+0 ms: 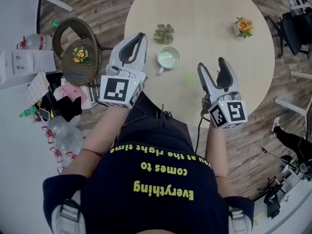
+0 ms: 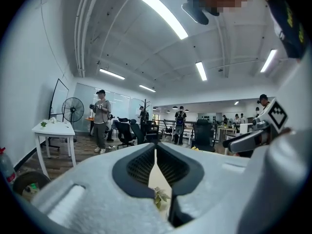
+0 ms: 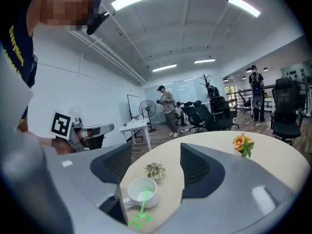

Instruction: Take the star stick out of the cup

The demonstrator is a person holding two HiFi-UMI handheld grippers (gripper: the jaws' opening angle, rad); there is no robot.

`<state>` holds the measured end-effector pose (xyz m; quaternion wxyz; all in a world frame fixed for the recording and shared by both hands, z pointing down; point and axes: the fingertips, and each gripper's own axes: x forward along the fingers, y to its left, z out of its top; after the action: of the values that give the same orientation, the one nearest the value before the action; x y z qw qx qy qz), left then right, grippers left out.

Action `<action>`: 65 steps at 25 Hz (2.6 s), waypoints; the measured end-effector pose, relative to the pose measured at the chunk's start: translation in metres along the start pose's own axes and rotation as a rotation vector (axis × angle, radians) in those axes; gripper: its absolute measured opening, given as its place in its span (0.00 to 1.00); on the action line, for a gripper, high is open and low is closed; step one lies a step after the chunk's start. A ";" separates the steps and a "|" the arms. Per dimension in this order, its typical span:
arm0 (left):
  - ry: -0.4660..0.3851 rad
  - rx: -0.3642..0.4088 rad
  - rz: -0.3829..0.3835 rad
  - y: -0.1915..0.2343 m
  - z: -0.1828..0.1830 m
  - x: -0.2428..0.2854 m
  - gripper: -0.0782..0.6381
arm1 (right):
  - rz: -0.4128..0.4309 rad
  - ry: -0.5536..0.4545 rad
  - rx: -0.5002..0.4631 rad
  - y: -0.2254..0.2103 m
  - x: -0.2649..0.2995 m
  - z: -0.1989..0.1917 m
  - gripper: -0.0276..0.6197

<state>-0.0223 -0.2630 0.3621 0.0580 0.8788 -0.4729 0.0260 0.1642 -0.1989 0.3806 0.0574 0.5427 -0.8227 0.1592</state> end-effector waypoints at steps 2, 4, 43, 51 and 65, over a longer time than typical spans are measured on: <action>0.009 -0.004 -0.011 0.002 -0.004 0.003 0.11 | -0.006 0.027 0.026 -0.001 0.005 -0.015 0.52; 0.015 -0.009 -0.021 0.003 -0.008 0.005 0.11 | -0.011 0.055 0.047 -0.002 0.009 -0.030 0.52; 0.088 -0.006 0.002 0.009 -0.035 -0.007 0.11 | 0.051 0.363 0.144 0.020 0.008 -0.153 0.32; 0.071 0.000 0.011 0.010 -0.027 -0.010 0.11 | 0.022 0.368 0.068 0.018 0.003 -0.150 0.21; 0.042 0.010 0.028 0.009 -0.014 -0.018 0.11 | 0.013 0.379 -0.113 0.021 -0.009 -0.130 0.09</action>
<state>-0.0394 -0.2507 0.3750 0.0630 0.8718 -0.4836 0.0474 0.1387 -0.1412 0.4963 0.2404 0.4936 -0.8083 0.2125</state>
